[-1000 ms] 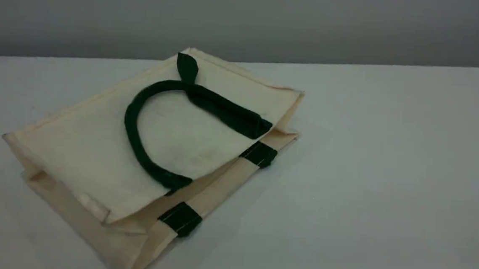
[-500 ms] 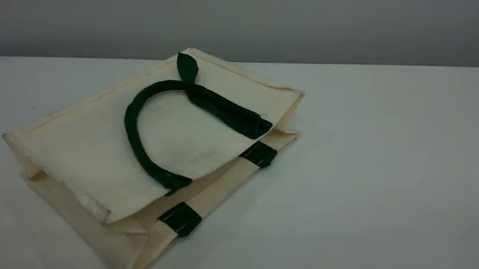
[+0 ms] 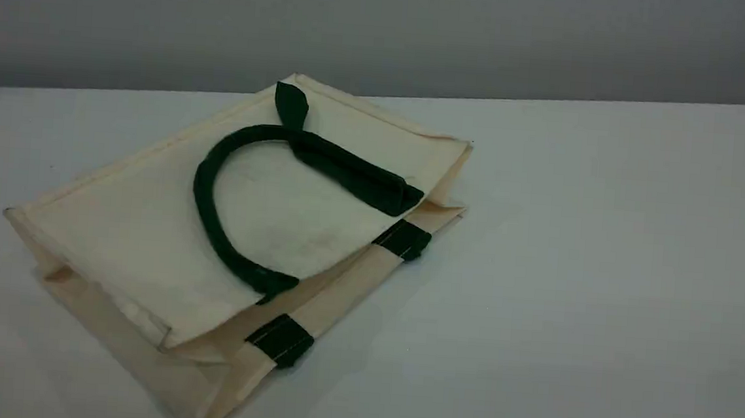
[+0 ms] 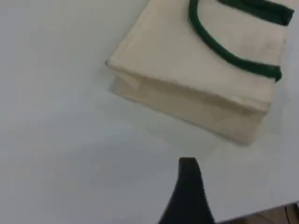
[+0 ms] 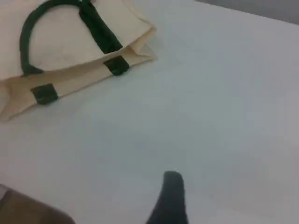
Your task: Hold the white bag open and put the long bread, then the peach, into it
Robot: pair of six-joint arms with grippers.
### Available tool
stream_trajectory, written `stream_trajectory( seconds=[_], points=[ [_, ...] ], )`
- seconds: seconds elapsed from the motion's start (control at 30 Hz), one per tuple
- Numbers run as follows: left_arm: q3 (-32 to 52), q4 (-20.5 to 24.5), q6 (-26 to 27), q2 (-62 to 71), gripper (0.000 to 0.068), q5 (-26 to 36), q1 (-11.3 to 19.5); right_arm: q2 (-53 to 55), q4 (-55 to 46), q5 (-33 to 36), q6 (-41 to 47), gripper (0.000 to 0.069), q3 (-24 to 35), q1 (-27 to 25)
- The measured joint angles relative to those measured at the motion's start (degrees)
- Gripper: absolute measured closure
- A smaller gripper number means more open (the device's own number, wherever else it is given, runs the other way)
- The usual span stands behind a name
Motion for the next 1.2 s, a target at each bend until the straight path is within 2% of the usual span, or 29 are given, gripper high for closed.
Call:
stream_trajectory(
  seconds=[0.37, 0.6, 1.2],
  points=[
    [1.97, 0.26, -0.04, 0.00, 0.0165, -3.49, 0.00, -0.34, 0.00, -0.17, 0.00, 0.0103, 0.00, 0.00],
    [1.97, 2.86, -1.81, 0.00, 0.0165, -3.52, 0.00, -0.38, 0.00, -0.17, -0.05, 0.0103, 0.00, 0.00],
    [1.91, 2.93, -1.84, 0.00, 0.0164, -3.52, 0.00, -0.38, 1.29, 0.07, 0.00, 0.0103, 0.00, 0.00]
  ],
)
